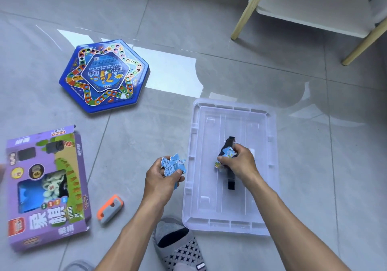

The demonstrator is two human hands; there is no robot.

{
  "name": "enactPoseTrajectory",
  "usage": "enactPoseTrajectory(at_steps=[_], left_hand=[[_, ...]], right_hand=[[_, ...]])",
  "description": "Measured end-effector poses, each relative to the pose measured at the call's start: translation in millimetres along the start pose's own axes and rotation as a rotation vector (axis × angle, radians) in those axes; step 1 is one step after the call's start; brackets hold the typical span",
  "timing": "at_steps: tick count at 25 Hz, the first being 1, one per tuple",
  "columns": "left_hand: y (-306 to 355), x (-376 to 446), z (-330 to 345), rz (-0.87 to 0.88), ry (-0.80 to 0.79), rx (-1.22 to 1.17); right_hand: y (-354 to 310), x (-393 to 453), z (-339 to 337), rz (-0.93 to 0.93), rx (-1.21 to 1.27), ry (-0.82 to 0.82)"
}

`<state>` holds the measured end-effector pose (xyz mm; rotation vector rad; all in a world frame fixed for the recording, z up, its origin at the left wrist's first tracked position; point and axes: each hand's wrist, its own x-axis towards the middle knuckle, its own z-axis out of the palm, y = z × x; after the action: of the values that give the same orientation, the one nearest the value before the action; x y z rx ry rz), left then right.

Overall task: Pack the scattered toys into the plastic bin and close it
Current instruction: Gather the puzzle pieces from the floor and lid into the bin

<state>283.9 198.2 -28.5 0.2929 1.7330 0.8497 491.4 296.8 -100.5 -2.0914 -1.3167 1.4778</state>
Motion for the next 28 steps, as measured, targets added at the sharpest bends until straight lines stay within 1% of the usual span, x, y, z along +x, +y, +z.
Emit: enactPoseTrajectory(at_steps=[1, 2, 4, 6, 7, 9, 11, 13, 14, 16, 18, 20, 23, 24, 25, 26, 28], left_hand=[[-2, -2, 0, -0.002, 0.002, -0.001], [-3, -5, -1, 0.000, 0.003, -0.003], [-3, -11, -5, 0.006, 0.010, -0.008], [0, -20, -16, 0.018, 0.034, -0.021], [3, -26, -24, 0.028, 0.055, -0.032], [8, -39, -43, 0.042, 0.104, -0.052], [16, -51, -71, 0.074, 0.168, -0.081], [28, -62, -101, 0.111, 0.218, -0.117], [35, -71, -120, 0.138, 0.259, -0.141], [49, -94, -165, 0.213, 0.348, -0.203], [62, -125, -213, 0.289, 0.417, -0.283], [75, -155, -256, 0.353, 0.459, -0.345], [92, -201, -324, 0.320, 0.508, -0.384], [95, -216, -350, 0.294, 0.502, -0.373], [95, -229, -374, 0.271, 0.507, -0.330], [92, -241, -395, 0.246, 0.545, -0.289], [77, -256, -431, 0.211, 0.734, -0.290]], right_hand=[[12, -12, 3, -0.003, -0.063, -0.030], [21, -20, 7, -0.029, -0.133, -0.020], [27, -23, 18, -0.105, -0.311, 0.066], [21, -26, 26, -0.131, -0.480, 0.135], [17, -28, 28, -0.127, -0.529, 0.144], [9, -37, 32, -0.093, -0.546, 0.121], [-14, -53, 42, -0.094, -0.458, 0.053], [-56, -70, 59, -0.146, -0.275, -0.052], [-86, -85, 72, -0.192, -0.187, -0.150], [-156, -132, 102, -0.274, -0.043, -0.434], [-227, -195, 130, -0.331, 0.039, -0.723], [-284, -256, 150, -0.384, 0.037, -0.926], [-342, -336, 178, -0.459, -0.100, -1.165], [-357, -358, 189, -0.479, -0.162, -1.206], [-369, -378, 201, -0.495, -0.230, -1.217], [-378, -394, 214, -0.505, -0.301, -1.197], [-386, -420, 245, -0.501, -0.386, -1.102]])
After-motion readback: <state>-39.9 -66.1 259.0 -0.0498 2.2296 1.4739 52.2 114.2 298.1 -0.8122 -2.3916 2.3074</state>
